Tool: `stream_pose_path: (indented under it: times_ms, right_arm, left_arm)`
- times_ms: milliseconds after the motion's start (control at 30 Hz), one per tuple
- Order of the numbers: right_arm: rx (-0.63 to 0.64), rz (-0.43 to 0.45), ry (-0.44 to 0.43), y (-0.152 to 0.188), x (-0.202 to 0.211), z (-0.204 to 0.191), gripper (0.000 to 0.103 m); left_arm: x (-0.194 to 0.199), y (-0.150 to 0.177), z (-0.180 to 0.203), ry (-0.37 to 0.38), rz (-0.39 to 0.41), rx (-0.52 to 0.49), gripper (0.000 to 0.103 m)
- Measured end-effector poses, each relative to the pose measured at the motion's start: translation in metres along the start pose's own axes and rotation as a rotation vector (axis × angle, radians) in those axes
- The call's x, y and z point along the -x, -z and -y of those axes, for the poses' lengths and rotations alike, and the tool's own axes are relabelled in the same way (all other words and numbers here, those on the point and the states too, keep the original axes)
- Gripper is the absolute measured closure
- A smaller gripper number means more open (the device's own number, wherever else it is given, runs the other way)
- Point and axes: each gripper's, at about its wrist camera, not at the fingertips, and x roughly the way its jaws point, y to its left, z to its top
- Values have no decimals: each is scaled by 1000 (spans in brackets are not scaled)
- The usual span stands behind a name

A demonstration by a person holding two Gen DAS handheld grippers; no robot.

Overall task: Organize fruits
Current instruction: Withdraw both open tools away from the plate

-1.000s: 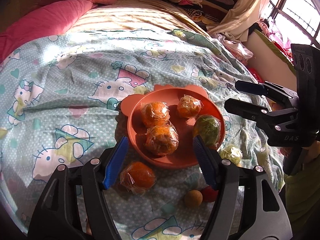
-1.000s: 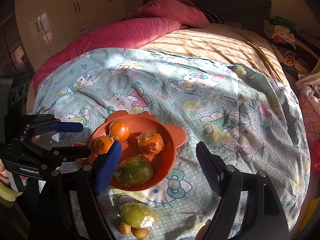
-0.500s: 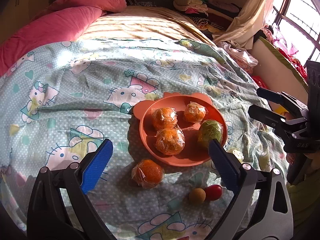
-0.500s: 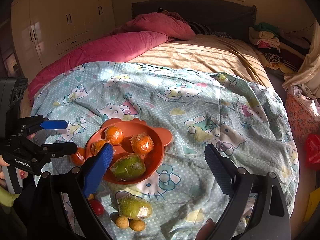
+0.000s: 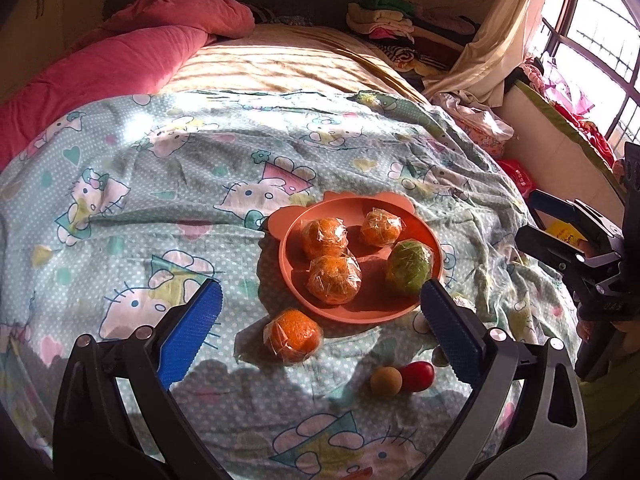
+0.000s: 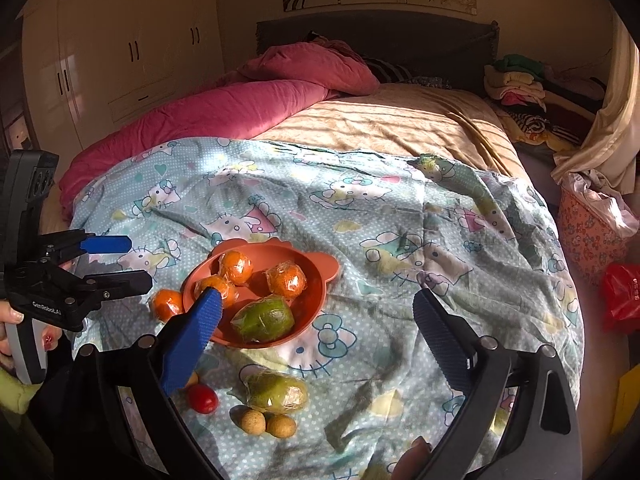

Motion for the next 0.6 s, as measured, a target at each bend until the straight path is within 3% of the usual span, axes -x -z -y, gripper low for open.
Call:
stream_pose_path:
  times_ms: [600]
  right_arm:
    - [-9,-1,34,30,19,-11,7]
  left_arm:
    - [13,19,2,-1,4,-6,10]
